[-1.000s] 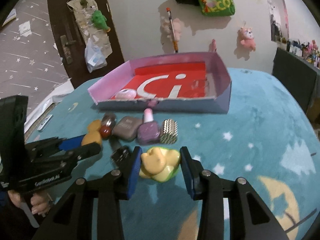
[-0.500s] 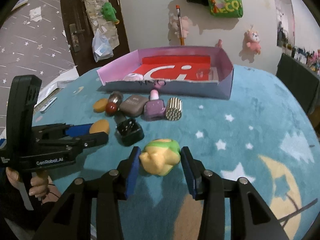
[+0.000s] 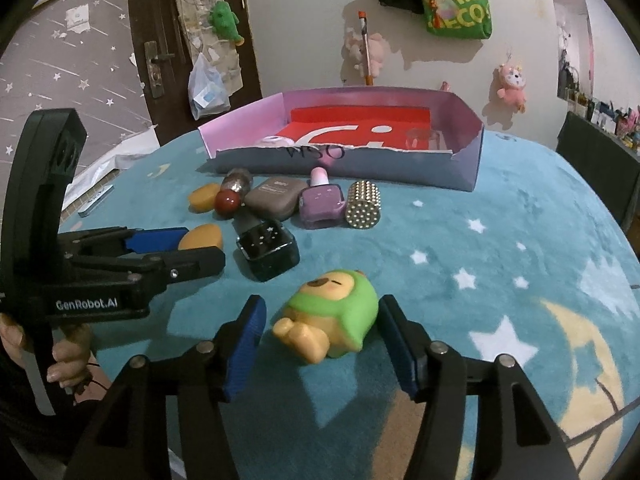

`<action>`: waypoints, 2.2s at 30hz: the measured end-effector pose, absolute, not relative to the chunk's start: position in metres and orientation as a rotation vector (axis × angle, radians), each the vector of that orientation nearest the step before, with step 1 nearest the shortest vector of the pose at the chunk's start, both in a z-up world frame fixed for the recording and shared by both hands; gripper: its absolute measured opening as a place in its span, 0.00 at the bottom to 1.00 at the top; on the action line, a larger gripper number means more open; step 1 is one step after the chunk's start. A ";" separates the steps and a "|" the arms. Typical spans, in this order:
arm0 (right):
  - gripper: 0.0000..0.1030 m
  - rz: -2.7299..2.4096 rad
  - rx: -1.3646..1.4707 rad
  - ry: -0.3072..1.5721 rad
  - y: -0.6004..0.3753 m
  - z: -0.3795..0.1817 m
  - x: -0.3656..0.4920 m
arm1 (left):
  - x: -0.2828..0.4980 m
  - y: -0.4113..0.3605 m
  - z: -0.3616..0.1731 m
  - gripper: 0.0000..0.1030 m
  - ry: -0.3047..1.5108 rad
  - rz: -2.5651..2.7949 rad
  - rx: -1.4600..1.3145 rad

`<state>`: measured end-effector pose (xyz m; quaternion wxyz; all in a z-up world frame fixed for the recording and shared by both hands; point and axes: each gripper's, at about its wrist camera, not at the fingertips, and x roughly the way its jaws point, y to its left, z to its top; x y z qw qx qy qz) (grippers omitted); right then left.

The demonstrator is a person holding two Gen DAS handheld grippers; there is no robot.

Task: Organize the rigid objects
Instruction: 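Grasp the yellow round soap with the left gripper while the right gripper grasps the green plush toy, then carry the soap and plush toy into the pink box and lower them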

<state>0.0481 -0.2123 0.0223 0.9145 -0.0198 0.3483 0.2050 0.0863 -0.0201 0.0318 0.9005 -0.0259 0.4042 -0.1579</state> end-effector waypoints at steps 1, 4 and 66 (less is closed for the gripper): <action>0.66 0.417 -0.040 0.707 -0.213 0.023 0.047 | 0.087 -0.020 0.032 0.61 0.836 -0.323 -0.052; 0.66 0.394 -0.045 0.688 -0.216 0.024 0.046 | 0.087 -0.021 0.032 0.61 0.834 -0.318 -0.047; 0.48 0.732 -0.227 0.725 -0.184 0.072 0.261 | 0.274 -0.042 0.067 0.35 0.929 -0.556 0.112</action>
